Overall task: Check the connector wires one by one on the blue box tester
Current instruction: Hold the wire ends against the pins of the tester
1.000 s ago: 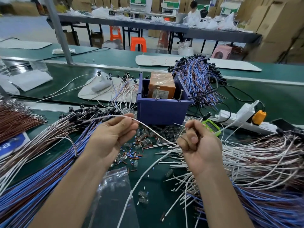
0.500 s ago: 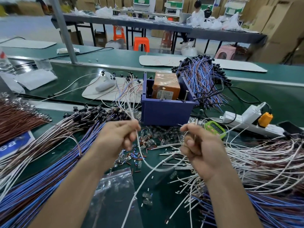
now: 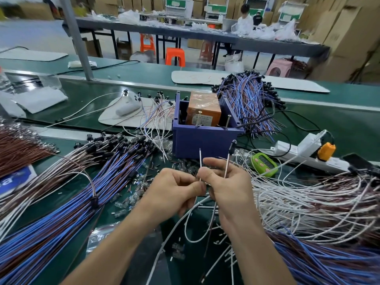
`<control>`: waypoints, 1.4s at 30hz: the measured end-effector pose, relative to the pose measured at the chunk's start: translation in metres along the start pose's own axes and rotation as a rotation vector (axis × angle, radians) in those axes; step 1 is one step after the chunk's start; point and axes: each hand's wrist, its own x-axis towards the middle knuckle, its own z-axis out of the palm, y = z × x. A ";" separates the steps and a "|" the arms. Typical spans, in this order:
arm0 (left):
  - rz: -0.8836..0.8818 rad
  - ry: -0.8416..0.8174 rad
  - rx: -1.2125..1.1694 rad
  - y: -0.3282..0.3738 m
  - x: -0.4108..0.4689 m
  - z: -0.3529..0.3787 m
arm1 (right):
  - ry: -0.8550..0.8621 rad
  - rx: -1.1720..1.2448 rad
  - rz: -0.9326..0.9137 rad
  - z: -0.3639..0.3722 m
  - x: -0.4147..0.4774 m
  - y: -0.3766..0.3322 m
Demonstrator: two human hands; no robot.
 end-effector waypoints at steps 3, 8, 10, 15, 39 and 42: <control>-0.001 0.061 -0.009 0.001 0.001 0.000 | 0.005 0.117 0.029 -0.001 -0.001 -0.004; 0.074 0.367 0.206 0.001 -0.001 -0.008 | 0.058 0.475 0.052 -0.016 0.007 -0.015; 0.173 0.355 0.327 0.004 -0.003 -0.010 | 0.060 0.601 0.043 -0.022 0.009 -0.019; 0.152 0.047 0.332 0.003 -0.008 0.005 | 0.017 0.887 0.044 -0.028 0.009 -0.025; -0.180 0.404 -0.666 0.008 0.007 0.014 | -0.089 0.934 0.245 -0.036 0.020 -0.017; -0.145 0.512 -0.654 0.013 0.012 0.010 | -0.091 0.871 0.248 -0.032 0.023 -0.018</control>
